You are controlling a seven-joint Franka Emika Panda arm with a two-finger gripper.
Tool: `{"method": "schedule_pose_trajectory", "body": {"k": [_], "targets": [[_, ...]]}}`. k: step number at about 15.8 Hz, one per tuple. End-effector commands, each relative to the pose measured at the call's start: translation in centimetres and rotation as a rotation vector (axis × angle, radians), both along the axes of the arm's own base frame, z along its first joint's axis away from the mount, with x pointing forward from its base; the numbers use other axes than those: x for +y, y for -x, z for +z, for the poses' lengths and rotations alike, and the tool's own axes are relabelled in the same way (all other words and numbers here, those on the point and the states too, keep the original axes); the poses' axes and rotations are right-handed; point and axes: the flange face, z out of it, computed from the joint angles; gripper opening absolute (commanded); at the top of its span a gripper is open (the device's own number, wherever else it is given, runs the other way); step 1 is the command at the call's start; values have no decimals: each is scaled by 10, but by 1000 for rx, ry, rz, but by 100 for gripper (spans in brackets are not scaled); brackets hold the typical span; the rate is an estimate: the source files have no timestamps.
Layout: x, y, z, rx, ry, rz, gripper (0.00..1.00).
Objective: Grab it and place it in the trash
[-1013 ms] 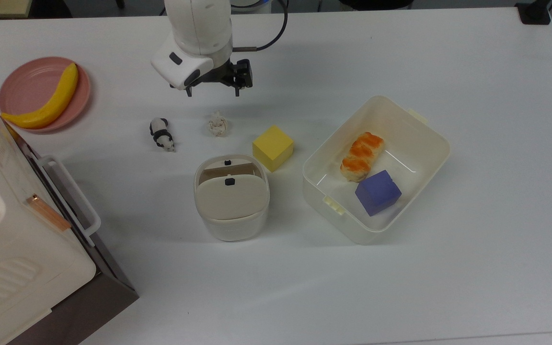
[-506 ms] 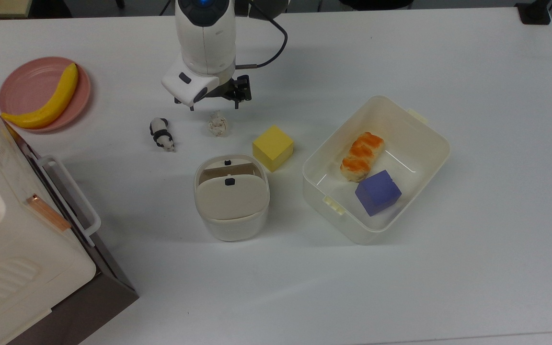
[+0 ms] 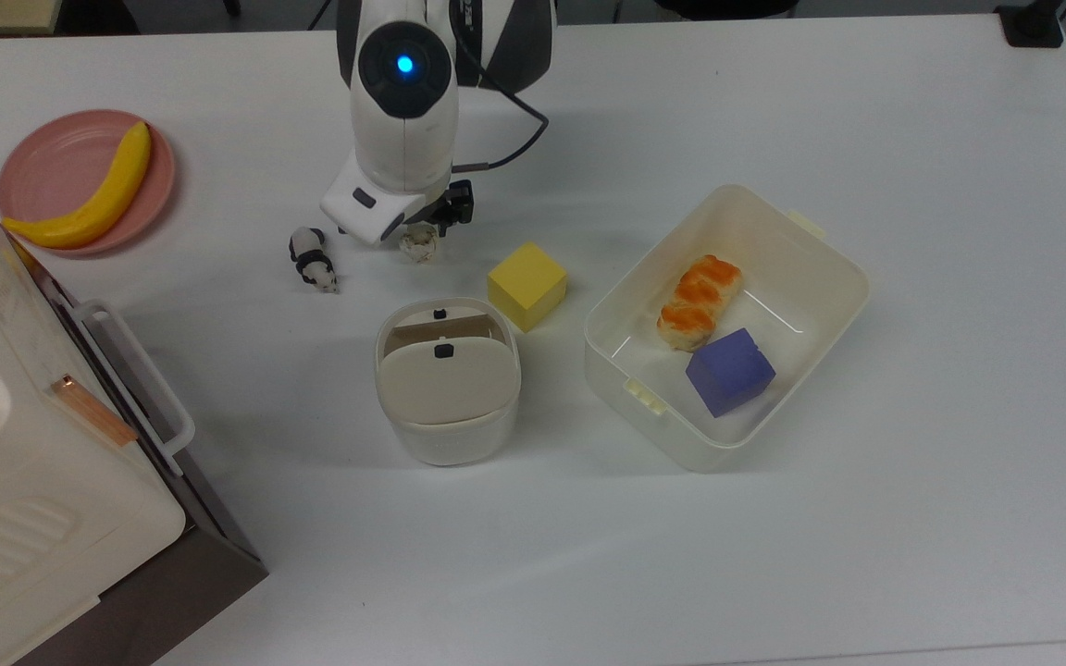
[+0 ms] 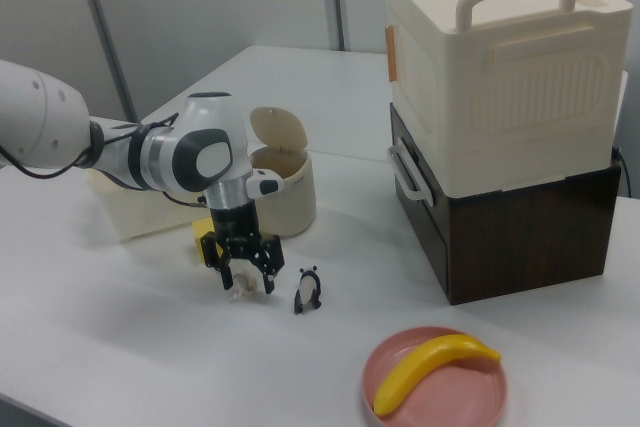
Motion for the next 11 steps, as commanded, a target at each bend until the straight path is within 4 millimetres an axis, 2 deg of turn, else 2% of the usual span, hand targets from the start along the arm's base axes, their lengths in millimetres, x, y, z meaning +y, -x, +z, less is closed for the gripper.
{"method": "schedule_pose_trajectory", "body": {"k": [1,2,3,5,8,9,11], "targets": [[-2,1,-5,-7,20,65,46],[-3,2,-2,-6,17,65,27],[-3,1,6,-16,13,62,15],[1,-1,29,-37,6,54,1],[11,-19,92,-88,-48,19,0],[16,-32,127,-133,-66,4,0],[25,-44,167,-180,-104,-11,0]]}}
